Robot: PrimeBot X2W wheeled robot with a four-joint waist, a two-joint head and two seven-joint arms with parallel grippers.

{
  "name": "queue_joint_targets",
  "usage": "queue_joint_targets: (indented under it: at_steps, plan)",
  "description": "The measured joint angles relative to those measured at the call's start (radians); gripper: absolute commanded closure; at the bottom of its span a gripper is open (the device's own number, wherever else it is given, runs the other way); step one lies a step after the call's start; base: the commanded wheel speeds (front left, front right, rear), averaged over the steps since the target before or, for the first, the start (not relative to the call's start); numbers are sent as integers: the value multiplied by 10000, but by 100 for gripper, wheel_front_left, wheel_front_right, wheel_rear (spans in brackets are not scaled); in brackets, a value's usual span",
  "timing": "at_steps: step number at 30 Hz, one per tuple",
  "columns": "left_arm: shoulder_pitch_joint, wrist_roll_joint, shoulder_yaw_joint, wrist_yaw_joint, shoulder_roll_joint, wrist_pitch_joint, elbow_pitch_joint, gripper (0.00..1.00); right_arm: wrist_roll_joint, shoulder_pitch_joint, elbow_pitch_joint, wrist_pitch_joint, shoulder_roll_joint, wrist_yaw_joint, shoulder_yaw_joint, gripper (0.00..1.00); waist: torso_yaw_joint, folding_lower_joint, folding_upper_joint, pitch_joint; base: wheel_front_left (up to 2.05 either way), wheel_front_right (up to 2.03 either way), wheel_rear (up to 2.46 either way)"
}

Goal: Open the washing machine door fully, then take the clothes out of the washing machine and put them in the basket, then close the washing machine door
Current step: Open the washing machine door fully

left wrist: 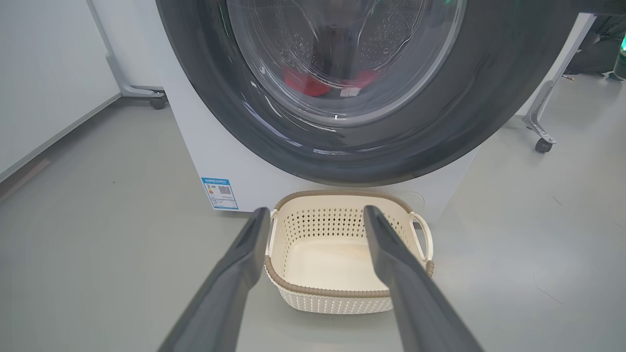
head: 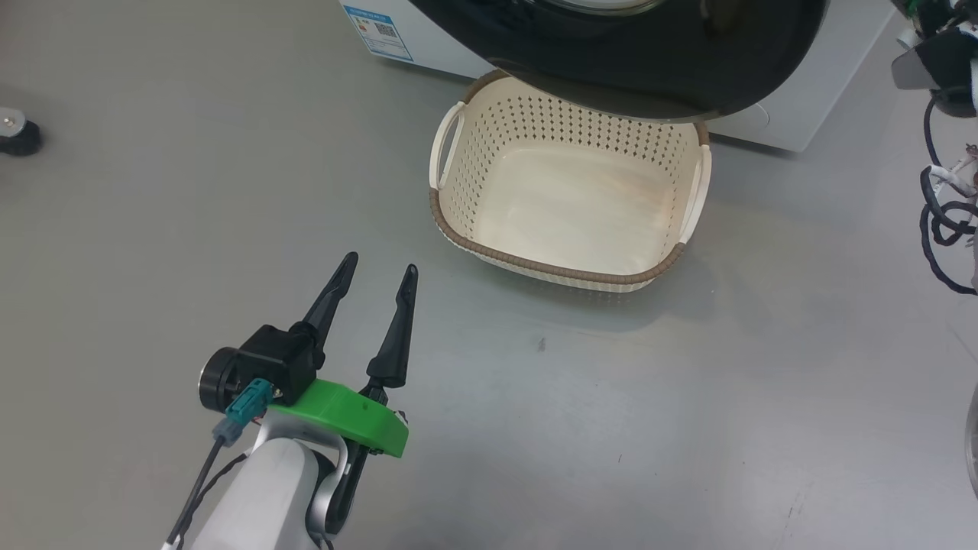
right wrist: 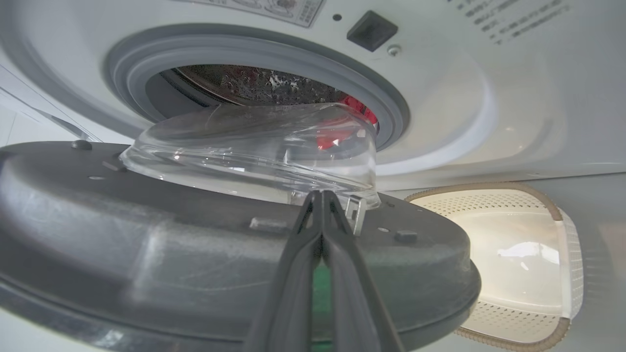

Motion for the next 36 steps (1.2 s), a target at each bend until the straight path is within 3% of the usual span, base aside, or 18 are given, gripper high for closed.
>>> queue_joint_targets:
  at_steps: [7, 36]
  plan:
    - [132, 201, 182, 0, 2, -2, 90, 0, -1749, 304, -606, -1528, -798, 688, 732, 100, -98, 0, 0, -268, 0, 0, 0]
    - [761, 617, 1149, -4, 19, 0, 142, 0, -5958, 4743, -3244, -6573, -1645, 782, 3333, 100, -1416, 0, 0, -1294, 0, 0, 0]
